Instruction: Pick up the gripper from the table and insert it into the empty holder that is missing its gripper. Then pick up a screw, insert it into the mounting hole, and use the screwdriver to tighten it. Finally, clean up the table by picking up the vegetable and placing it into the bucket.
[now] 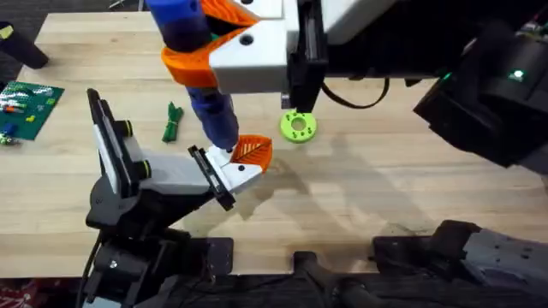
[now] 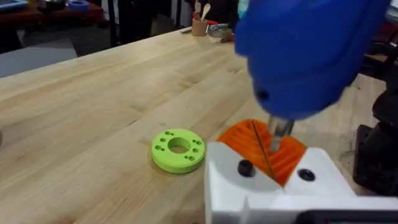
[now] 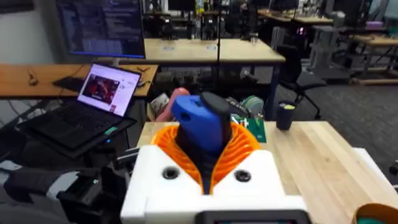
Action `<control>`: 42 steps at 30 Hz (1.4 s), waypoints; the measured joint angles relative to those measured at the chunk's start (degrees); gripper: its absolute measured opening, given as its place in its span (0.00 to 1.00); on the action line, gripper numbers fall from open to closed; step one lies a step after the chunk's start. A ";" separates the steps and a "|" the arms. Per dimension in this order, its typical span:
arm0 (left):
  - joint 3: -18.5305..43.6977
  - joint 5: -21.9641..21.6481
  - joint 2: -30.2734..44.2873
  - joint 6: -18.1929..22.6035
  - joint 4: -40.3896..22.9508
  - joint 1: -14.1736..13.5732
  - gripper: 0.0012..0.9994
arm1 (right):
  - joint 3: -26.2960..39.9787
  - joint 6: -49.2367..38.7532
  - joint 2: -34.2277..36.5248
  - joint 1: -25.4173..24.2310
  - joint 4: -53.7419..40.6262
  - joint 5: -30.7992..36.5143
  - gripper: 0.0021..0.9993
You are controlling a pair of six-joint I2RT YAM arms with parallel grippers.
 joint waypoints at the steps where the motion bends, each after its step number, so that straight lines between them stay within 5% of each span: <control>1: 0.00 0.00 0.01 0.02 0.02 0.00 0.01 | 0.00 -0.01 0.07 0.00 0.04 0.00 0.05; 42: 0.00 0.02 0.01 -0.11 -0.04 0.00 0.01 | 0.80 -0.19 1.18 -0.81 -2.43 -0.39 0.05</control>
